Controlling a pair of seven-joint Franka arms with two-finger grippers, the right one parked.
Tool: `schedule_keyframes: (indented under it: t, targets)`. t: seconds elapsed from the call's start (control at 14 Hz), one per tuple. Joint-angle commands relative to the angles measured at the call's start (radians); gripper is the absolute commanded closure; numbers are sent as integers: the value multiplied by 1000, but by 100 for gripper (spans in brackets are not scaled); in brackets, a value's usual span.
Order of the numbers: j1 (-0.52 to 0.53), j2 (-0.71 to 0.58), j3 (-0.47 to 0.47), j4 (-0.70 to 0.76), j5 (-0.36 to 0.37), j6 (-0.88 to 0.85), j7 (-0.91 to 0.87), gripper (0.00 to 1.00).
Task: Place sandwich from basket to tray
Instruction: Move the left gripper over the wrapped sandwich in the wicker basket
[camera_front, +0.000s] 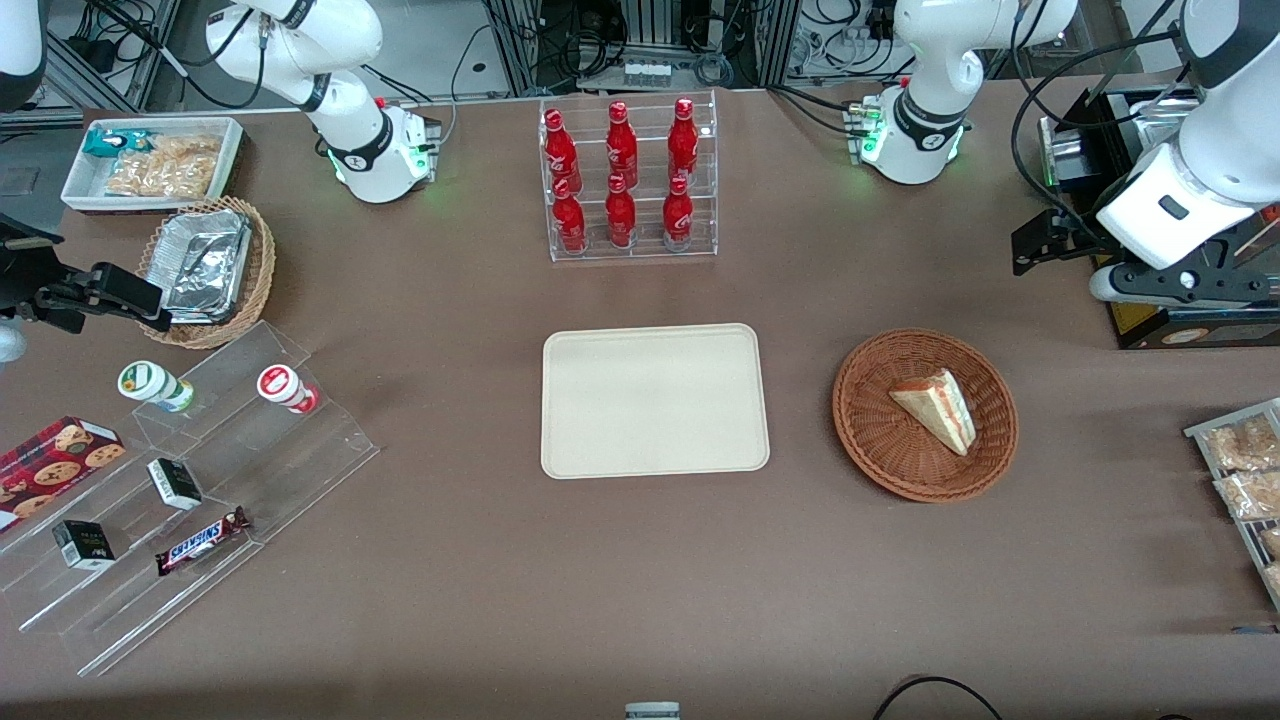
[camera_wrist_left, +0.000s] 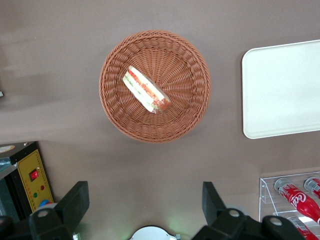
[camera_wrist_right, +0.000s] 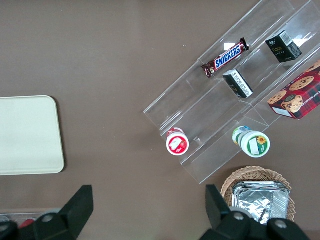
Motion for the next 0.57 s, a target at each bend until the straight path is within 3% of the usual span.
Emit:
schedule_keyframes:
  t: [0.0,0.29,0.5]
  targets:
    - [9,-5,-5,-10,-17,2,19,0]
    - [5,41,-6,-64,-10,40,19,0]
    - [3,66,-6,-201,-10,190,7,0]
